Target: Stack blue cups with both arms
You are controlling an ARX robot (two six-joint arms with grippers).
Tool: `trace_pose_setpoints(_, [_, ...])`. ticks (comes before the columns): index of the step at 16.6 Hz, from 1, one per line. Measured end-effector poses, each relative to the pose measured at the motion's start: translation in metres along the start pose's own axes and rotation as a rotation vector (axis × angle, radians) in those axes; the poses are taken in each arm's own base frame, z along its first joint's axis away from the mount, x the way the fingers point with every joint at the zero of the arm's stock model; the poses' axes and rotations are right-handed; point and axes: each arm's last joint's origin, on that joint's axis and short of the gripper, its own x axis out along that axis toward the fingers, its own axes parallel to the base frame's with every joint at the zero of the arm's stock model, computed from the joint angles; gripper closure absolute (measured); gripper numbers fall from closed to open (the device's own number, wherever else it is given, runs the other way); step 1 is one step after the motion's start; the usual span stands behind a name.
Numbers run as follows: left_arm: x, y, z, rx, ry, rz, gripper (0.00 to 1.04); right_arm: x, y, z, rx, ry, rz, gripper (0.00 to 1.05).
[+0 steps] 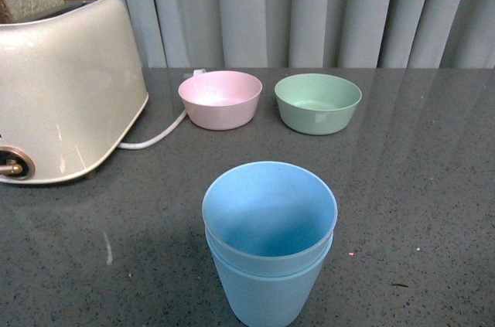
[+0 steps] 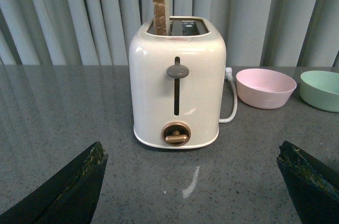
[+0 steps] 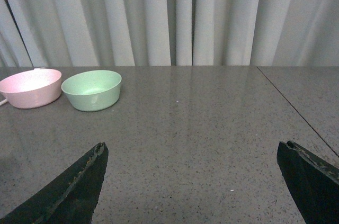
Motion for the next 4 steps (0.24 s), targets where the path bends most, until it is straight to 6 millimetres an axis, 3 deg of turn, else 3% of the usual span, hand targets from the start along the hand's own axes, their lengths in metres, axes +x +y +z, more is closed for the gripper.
trace_pose_setpoints(4, [0.0000,0.0000,0.0000,0.000,0.000,0.000,0.07,0.0000,0.0000,0.0000,0.000,0.000,0.000,0.07])
